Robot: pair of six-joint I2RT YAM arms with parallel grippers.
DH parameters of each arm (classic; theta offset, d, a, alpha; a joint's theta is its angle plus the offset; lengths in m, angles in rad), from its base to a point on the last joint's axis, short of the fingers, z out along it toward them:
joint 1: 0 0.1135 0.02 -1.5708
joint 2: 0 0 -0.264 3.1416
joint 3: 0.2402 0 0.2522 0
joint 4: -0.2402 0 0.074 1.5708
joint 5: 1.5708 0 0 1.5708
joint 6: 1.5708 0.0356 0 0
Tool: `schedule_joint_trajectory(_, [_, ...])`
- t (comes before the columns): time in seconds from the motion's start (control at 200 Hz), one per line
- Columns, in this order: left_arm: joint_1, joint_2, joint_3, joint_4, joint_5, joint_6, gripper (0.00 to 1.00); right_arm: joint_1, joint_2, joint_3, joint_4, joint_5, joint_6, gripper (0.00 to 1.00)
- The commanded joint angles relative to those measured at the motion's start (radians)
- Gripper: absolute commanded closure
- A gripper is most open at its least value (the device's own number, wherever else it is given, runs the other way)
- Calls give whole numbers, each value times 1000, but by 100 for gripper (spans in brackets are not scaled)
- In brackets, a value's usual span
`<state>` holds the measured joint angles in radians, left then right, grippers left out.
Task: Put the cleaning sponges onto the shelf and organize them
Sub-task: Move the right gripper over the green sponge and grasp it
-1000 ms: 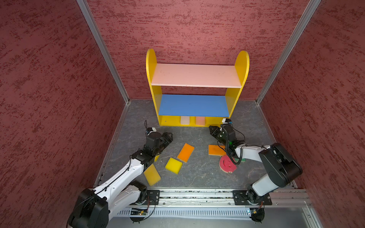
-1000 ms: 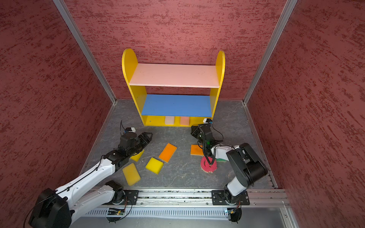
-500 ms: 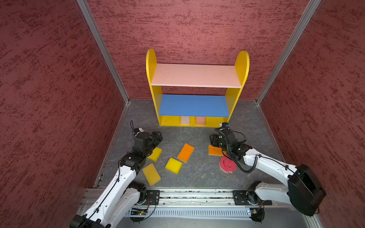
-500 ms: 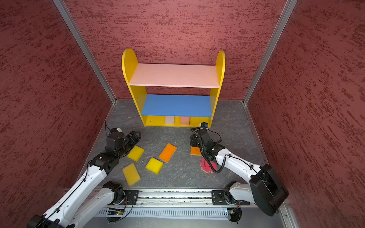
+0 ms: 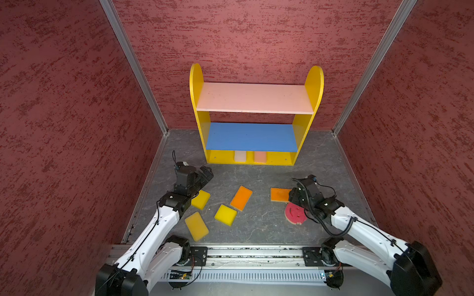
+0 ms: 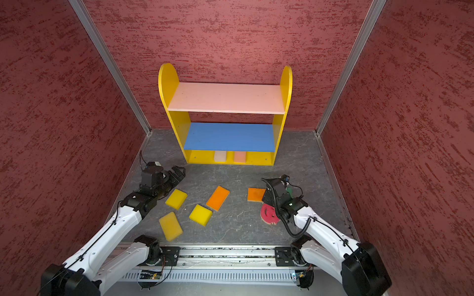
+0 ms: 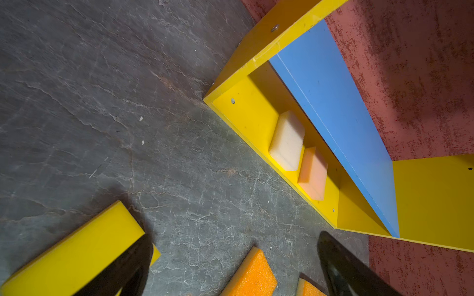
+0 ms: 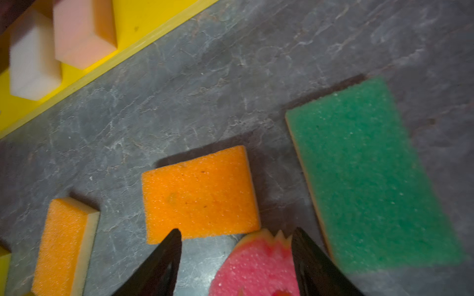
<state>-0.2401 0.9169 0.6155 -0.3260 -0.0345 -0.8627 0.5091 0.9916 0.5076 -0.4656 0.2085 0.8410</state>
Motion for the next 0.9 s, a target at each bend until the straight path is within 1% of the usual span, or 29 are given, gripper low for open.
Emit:
schedule_joint_trajectory(0.0, [7,4,2,49,23,18,0,-60,-28,-20,-63,34,41,27])
schedule_joint_trajectory(0.12, [14,10,-3,63,37,17,0,-134,-79,-56,-38,15,55,25])
schedule_joint_trajectory(0.341, [31,28,1,68,59,32,1,-290,-188,-97,-104,14,70,15])
schedule_joint_trajectory(0.401, [37,36,-4,76,69,28,0,-340,-238,-117,-117,12,76,14])
schedule_joint_trajectory(0.511, [44,50,-17,95,85,20,1,-427,-312,-160,-117,-34,79,15])
schedule_joint_trajectory(0.556, [46,58,-19,102,94,18,0,-456,-318,-175,-113,-61,78,16])
schedule_joint_trajectory(0.621, [48,72,-14,104,102,21,0,-480,-318,-204,-90,-115,81,24])
schedule_joint_trajectory(0.706, [50,87,-10,105,112,19,1,-486,-316,-244,-44,-178,95,29])
schedule_joint_trajectory(0.771, [50,93,-11,115,120,16,0,-485,-304,-264,2,-205,93,33])
schedule_joint_trajectory(0.837, [50,101,-14,118,121,14,0,-485,-261,-263,63,-230,75,39])
schedule_joint_trajectory(0.897, [50,107,-13,119,122,13,1,-485,-190,-241,112,-262,48,44])
